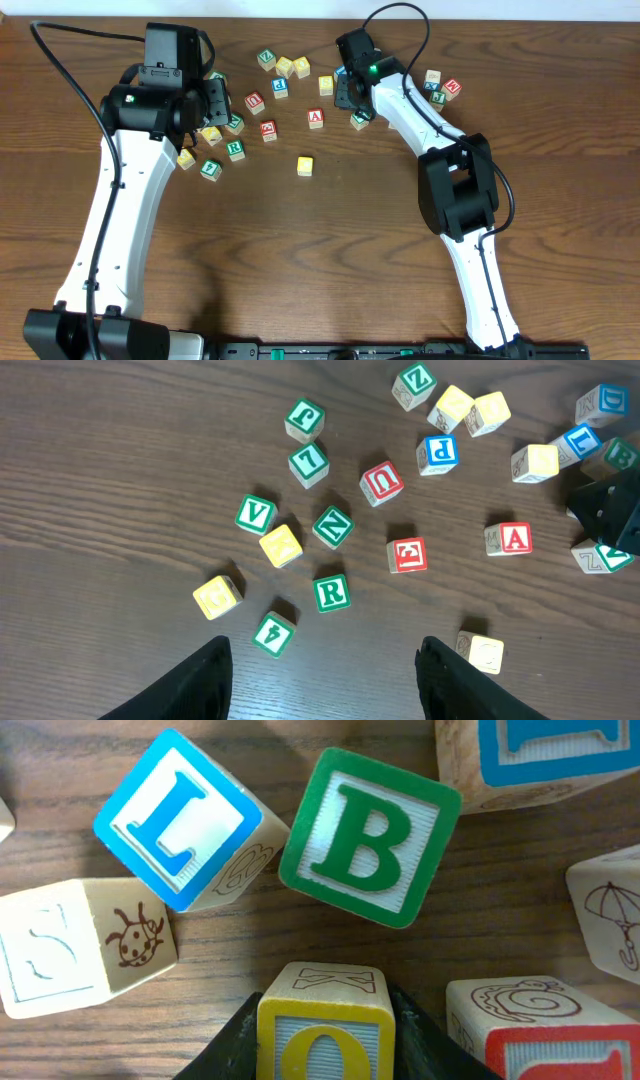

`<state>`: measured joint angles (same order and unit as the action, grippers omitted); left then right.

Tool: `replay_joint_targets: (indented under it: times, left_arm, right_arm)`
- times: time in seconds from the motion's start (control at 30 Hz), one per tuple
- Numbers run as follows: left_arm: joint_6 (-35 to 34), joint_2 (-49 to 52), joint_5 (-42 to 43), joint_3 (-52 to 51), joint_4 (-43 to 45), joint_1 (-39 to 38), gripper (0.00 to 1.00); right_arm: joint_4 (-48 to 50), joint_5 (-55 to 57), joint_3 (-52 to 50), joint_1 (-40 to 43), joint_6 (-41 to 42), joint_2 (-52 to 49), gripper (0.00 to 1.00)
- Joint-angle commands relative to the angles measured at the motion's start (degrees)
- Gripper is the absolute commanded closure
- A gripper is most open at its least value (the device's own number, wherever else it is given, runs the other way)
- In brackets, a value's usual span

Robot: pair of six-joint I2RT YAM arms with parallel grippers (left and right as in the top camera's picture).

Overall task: Spell out CORL
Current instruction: 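Lower the right gripper and close it on the O block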

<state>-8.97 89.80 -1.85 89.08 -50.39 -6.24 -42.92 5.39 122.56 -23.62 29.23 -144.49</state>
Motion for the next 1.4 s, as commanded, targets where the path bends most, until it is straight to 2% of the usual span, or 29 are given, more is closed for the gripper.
replay_joint_targets:
  times: [0.0, 0.43, 0.63, 0.93, 1.37]
  left_arm:
    - [-0.09, 0.13, -0.15, 0.31, -0.09, 0.22, 0.42]
    - [-0.07, 0.13, -0.15, 0.31, 0.22, 0.22, 0.42]
    - [-0.07, 0.13, -0.15, 0.28, 0.39, 0.22, 0.41]
    - [-0.07, 0.13, -0.15, 0.31, 0.66, 0.22, 0.42]
    - [-0.09, 0.42, -0.15, 0.28, 0.79, 0.22, 0.42]
  right_arm:
    - [-0.57, 0.26, 0.31, -0.39, -3.69, -1.38, 0.69]
    - [-0.48, 0.26, 0.39, -0.28, -8.48, -1.25, 0.67]
    - [-0.07, 0.24, 0.44, -0.22, -4.50, -1.11, 0.60]
    - [0.28, 0.24, 0.44, -0.09, -1.38, -1.11, 0.60]
    - [0.92, 0.02, 0.48, 0.15, -1.38, -0.04, 0.60]
